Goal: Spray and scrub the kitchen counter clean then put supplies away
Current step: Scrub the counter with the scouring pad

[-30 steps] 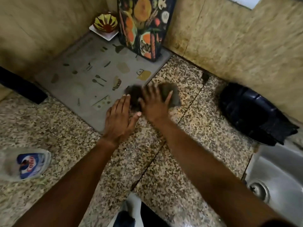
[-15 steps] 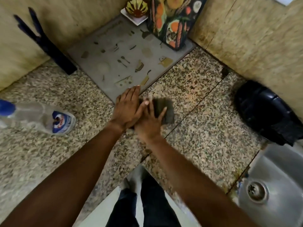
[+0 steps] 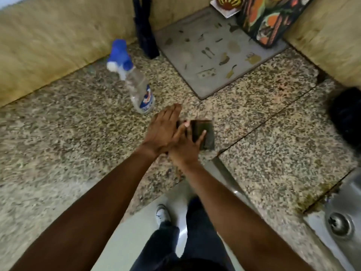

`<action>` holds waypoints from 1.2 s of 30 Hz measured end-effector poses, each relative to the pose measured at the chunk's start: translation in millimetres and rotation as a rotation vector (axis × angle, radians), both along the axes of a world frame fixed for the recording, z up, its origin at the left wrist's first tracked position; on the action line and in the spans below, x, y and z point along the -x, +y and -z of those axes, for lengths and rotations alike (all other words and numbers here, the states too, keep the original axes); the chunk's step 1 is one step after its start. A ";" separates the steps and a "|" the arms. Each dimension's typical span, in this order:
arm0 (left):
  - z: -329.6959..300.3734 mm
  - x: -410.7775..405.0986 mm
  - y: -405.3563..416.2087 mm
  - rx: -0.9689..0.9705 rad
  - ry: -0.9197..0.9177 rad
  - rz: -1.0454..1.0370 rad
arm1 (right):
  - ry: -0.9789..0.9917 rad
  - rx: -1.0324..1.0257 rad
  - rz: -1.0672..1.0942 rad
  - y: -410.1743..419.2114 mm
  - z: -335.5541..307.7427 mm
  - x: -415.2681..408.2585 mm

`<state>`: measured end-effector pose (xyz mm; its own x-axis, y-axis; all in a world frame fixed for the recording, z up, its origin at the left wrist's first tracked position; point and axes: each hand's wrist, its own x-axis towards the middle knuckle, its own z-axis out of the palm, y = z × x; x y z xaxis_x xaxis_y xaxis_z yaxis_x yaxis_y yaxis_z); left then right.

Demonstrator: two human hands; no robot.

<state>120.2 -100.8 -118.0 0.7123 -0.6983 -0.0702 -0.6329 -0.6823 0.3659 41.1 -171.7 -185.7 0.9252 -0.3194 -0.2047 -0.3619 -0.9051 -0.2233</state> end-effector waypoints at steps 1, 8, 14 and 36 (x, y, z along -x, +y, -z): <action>-3.7 3.5 13.8 0.031 -0.012 -0.009 | 0.011 0.039 0.091 -8.9 5.1 -3.0; 24.6 23.4 161.3 -0.017 -0.009 -0.153 | 0.082 -0.095 0.119 116.2 10.5 92.8; 20.1 39.3 186.7 0.041 0.111 -0.230 | 0.376 -0.006 -0.315 158.0 -6.6 111.7; -41.0 34.2 83.0 0.392 1.557 -0.338 | -0.190 -1.697 0.778 4.3 -121.7 100.3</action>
